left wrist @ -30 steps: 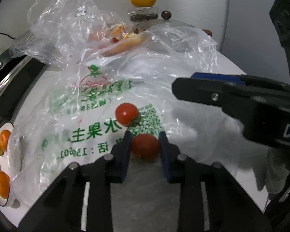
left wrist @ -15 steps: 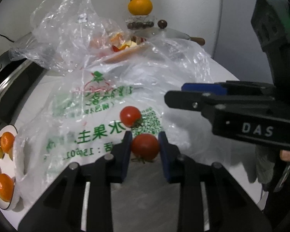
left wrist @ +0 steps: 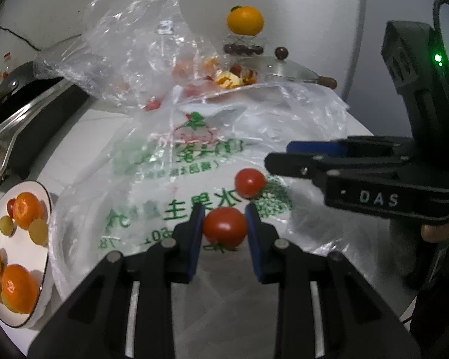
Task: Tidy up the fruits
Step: 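Grasp another cherry tomato with the right gripper while the left gripper holds its tomato, then carry both cherry tomatoes in the grippers over the white plate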
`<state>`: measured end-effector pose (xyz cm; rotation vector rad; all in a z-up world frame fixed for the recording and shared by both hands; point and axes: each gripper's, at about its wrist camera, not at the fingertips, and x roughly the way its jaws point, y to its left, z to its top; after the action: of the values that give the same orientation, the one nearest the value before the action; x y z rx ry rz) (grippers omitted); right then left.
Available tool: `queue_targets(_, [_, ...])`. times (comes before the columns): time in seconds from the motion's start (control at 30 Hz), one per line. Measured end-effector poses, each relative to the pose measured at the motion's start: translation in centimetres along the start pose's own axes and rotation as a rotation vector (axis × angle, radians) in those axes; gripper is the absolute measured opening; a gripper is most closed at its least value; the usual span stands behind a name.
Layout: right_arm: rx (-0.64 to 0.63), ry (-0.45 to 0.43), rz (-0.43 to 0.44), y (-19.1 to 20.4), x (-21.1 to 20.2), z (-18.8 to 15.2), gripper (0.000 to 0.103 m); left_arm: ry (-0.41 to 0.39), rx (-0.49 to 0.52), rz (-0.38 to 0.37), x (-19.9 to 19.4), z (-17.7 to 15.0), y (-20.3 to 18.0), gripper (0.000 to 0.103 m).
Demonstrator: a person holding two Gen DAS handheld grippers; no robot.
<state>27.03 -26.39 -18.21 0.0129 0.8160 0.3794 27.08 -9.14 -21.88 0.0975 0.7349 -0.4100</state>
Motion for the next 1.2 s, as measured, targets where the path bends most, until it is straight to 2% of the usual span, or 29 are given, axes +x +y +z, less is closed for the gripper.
queue_targets(0.07, [-0.009, 0.02, 0.004, 0.3, 0.7, 0.2, 0.037, 0.001, -0.012, 0.01, 0.2, -0.1, 0.4, 0.029])
queue_targets(0.37, [-0.046, 0.079, 0.03, 2.3, 2.9, 0.8, 0.037, 0.002, -0.039, -0.033, 0.3, -0.5, 1.1, 0.028])
queue_targets(0.63, [-0.028, 0.131, 0.066, 2.5, 4.3, 0.7, 0.037, 0.006, -0.054, -0.046, 0.4, -0.5, 1.4, 0.028])
queue_targets(0.73, [-0.038, 0.131, 0.067, 2.8, 4.4, 0.6, 0.037, 0.002, -0.057, -0.04, 0.3, -0.6, 1.4, 0.028])
queue_targets(0.87, [-0.032, 0.121, 0.066, 2.6, 4.2, 0.6, 0.029, -0.008, -0.071, -0.038, 0.2, -0.7, 1.6, 0.028])
queue_targets(1.2, [-0.062, 0.081, 0.023, 3.4, 2.7, 0.3, 0.028, -0.042, -0.07, -0.033, -0.5, -0.8, 1.6, 0.028])
